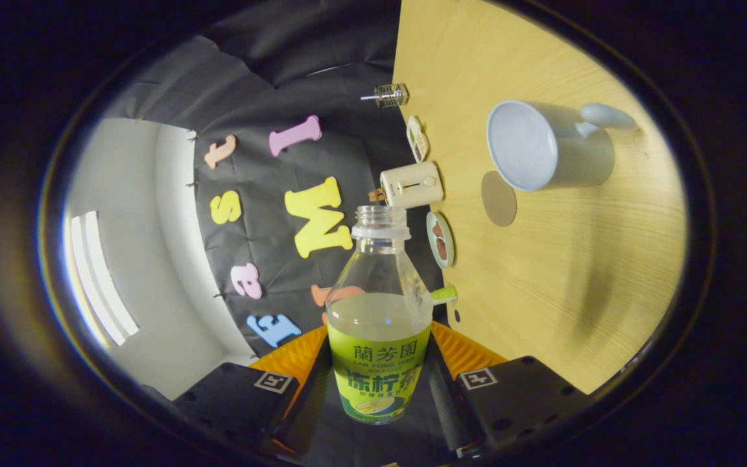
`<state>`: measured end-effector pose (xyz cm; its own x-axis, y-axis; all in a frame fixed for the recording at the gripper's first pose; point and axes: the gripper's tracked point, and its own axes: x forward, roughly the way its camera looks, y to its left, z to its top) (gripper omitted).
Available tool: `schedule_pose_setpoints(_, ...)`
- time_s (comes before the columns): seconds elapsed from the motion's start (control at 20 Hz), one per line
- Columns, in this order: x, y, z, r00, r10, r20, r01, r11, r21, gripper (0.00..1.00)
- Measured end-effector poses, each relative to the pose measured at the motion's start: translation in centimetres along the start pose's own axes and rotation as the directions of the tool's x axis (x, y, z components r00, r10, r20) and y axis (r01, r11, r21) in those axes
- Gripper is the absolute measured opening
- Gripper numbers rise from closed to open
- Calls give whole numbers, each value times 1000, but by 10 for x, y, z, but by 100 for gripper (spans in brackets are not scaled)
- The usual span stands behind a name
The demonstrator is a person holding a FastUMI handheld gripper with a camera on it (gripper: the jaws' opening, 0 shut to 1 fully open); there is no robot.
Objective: Take the bottle from table, then pour the juice into the cup, finally place the bottle on the coaster
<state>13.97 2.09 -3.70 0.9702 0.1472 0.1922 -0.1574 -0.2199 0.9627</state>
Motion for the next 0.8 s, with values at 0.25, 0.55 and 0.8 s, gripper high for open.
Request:
schedule_pose_setpoints(0.25, -1, 7, 11, 1000, 1, 7, -2, 999, 37, 79)
schedule_pose_setpoints(0.55, 2, 16, 9, 1000, 13, -11, -12, 995, 102, 78)
schedule_pose_setpoints(0.8, 8, 21, 6, 1000, 19, -13, -17, 989, 148, 79)
